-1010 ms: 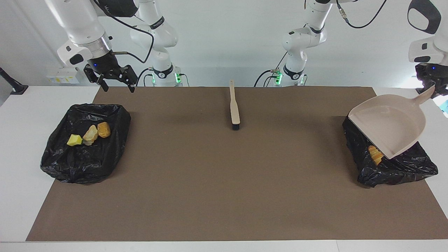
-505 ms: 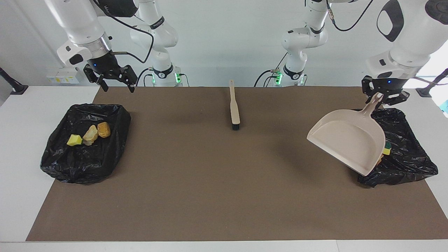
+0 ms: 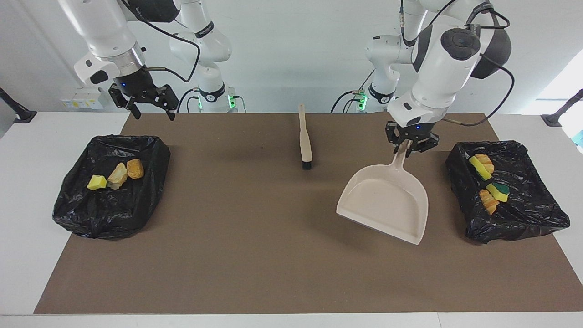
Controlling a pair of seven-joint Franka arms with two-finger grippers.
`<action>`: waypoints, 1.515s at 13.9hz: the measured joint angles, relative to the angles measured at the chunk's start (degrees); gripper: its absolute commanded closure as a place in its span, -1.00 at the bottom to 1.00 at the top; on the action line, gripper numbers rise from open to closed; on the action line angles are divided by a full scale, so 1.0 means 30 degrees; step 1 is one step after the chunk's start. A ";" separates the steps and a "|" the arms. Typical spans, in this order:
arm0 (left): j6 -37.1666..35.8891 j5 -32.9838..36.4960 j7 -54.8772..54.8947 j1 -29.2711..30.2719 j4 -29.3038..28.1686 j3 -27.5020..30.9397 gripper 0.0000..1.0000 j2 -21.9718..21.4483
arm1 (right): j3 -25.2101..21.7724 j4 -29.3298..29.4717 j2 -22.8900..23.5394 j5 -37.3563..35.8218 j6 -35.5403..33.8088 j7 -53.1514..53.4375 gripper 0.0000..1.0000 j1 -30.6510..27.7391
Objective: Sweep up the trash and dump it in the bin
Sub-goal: 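Bring the empty dustpan back to the table center with the left gripper, then set the dustpan down and withdraw the left gripper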
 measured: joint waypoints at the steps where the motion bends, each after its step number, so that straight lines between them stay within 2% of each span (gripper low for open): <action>1: 0.1070 -0.0367 -0.1085 -0.0487 -0.0452 0.0002 1.00 0.0108 | 0.0000 0.0000 0.0000 0.0000 0.0000 0.0000 -1.00 0.0000; 3: 0.3193 -0.0819 -0.3465 -0.1776 -0.1368 0.0011 1.00 0.0566 | 0.0000 0.0000 0.0000 0.0000 0.0000 0.0000 -1.00 0.0000; 7: 0.6682 -0.0875 -0.7687 -0.4385 -0.2086 0.0001 1.00 0.2726 | 0.0000 0.0000 0.0000 0.0000 0.0000 0.0000 -1.00 0.0000; 11: 0.8310 -0.0949 -0.8175 -0.4611 -0.2550 0.0044 1.00 0.3633 | 0.0000 0.0000 0.0000 0.0000 0.0000 0.0000 -1.00 0.0000; 20: 1.0478 -0.1034 -0.9582 -0.4845 -0.4262 0.0033 1.00 0.3761 | 0.0000 0.0000 0.0000 0.0000 0.0000 0.0000 -1.00 0.0000; 21: 1.0518 -0.1036 -0.9622 -0.4852 -0.4287 0.0033 0.52 0.3763 | 0.0000 0.0000 0.0000 0.0000 0.0000 0.0000 -1.00 0.0000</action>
